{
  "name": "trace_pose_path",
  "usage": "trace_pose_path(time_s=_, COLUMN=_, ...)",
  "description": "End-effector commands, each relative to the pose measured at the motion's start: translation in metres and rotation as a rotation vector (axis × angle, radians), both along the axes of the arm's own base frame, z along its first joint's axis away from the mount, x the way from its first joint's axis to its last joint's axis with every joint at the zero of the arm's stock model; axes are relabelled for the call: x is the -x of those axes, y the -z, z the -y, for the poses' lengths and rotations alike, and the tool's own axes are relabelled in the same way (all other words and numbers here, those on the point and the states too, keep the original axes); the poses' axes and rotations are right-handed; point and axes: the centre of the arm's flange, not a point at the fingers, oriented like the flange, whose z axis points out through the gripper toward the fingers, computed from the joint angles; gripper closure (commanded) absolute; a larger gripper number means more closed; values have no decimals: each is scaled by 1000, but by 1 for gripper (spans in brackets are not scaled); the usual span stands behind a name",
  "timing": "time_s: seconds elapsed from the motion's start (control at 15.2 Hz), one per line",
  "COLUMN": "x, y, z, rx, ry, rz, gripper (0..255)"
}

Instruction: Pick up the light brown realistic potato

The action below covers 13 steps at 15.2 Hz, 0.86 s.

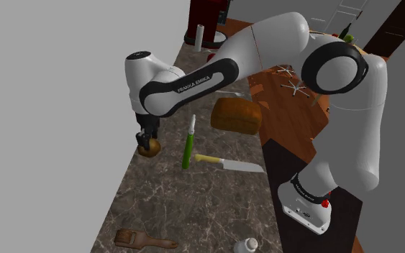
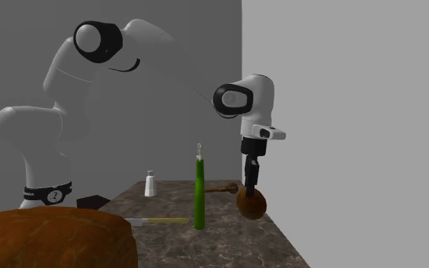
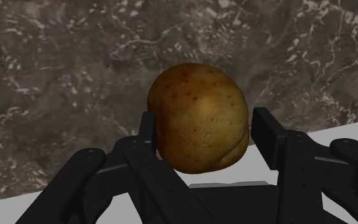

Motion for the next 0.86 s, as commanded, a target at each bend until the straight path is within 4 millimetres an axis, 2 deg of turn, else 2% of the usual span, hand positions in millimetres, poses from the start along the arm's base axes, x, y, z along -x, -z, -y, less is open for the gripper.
trace_pose_path(time_s=0.0, x=0, y=-11, z=0, rx=0, ry=0, rz=0, gripper=255)
trace_pose_path(time_s=0.66, x=0, y=-64, z=0, rx=0, ry=0, rz=0, gripper=255)
trace_pose_path(time_s=0.79, x=0, y=-65, z=0, rx=0, ry=0, rz=0, gripper=255)
